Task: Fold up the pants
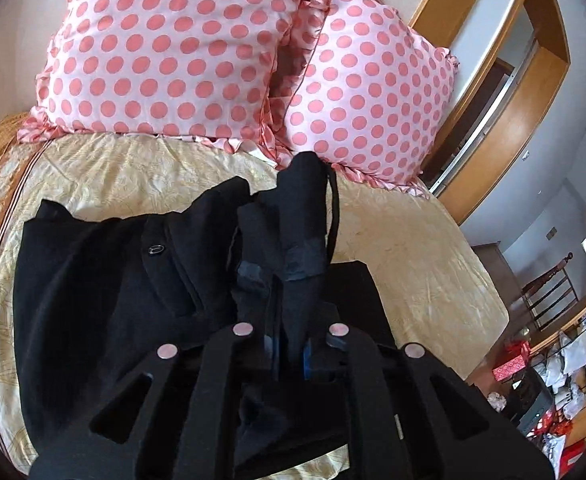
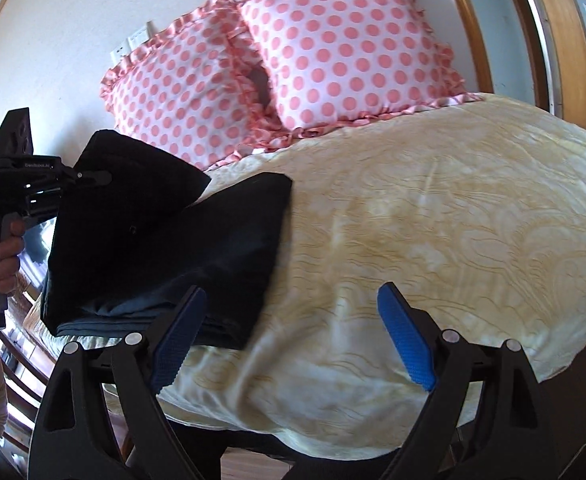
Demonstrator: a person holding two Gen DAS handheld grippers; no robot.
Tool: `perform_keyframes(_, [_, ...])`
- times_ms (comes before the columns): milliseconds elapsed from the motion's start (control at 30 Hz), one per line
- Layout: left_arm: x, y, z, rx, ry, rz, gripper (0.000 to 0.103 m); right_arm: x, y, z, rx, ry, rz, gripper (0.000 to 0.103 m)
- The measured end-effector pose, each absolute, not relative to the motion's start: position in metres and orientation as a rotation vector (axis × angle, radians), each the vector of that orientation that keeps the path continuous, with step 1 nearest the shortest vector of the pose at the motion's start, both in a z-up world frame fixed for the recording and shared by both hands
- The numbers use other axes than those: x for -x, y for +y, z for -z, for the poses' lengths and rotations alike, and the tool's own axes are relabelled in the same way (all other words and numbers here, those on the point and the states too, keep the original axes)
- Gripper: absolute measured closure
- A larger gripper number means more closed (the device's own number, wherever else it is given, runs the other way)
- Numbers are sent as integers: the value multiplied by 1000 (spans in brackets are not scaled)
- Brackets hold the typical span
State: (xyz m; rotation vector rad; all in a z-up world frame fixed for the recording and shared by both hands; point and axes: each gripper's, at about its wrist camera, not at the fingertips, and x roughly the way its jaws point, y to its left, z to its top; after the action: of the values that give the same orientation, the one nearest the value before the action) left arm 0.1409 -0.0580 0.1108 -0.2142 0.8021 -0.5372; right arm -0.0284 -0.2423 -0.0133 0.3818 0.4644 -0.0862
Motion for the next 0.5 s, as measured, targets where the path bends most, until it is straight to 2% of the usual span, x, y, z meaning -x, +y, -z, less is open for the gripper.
perform_keyframes(133, [-118, -82, -121, 154, 709, 574, 97, 34, -255, 17, -408, 453, 110, 12])
perform_keyframes(333, [-100, -135, -88, 25, 764, 656, 97, 37, -256, 22, -396, 458, 120, 11])
perform_keyframes(500, [-89, -133, -95, 33, 699, 635, 97, 40, -258, 22, -399, 455, 126, 11])
